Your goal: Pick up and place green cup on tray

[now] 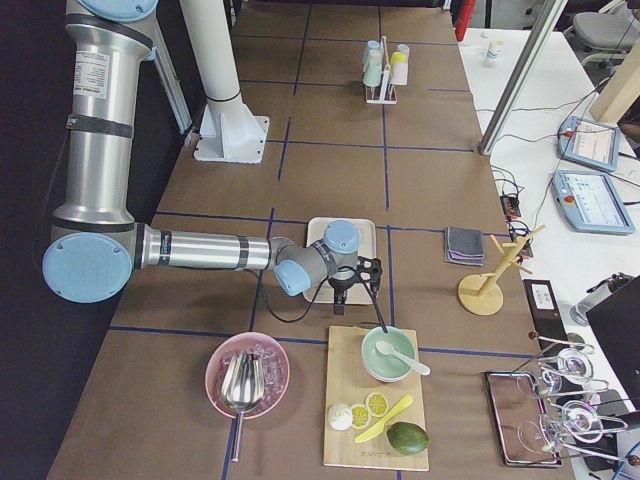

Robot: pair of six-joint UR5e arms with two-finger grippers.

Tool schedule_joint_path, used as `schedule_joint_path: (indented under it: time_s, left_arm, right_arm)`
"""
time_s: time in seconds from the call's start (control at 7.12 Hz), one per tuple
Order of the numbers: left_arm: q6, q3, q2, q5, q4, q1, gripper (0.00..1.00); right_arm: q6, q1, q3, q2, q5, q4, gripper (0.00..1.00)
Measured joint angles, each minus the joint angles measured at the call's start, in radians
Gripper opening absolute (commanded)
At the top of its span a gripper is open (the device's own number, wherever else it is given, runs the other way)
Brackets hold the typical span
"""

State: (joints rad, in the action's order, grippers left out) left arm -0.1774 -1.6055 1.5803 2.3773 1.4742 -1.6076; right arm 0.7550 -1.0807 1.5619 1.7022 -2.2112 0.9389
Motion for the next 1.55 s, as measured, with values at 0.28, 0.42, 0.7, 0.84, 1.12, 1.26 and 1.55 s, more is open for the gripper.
schedule_joint_path:
  time_s: [0.28,0.42,0.7,0.84,1.12,1.26,1.55]
  left_arm:
    - [0.001,0.000,0.002,-0.001,0.000,0.000,1.00]
    - [0.001,-0.001,0.002,-0.001,0.000,0.000,1.00]
    - [0.000,-0.001,0.004,-0.001,0.000,0.000,1.00]
    - [-0.001,-0.001,0.006,-0.002,0.000,0.000,1.00]
    - [-0.002,0.000,0.008,-0.003,0.000,0.000,1.00]
    - [-0.002,0.001,0.009,-0.003,0.000,0.000,1.00]
    - [-0.002,0.005,0.011,-0.004,0.000,0.001,1.00]
  right_arm:
    - [0.027,0.023,-0.016,-0.002,0.001,-0.022,0.94]
    - [0.027,0.026,-0.019,-0.002,0.001,-0.024,0.86]
    - [0.026,0.027,-0.026,-0.002,0.000,-0.024,0.81]
    - [0.026,0.026,-0.032,-0.001,-0.001,-0.024,0.76]
    - [0.025,0.026,-0.041,0.004,-0.003,-0.024,0.61]
    - [0.026,0.026,-0.043,0.005,-0.004,-0.024,0.35]
    - [0.028,0.026,-0.043,0.006,-0.004,-0.025,0.01]
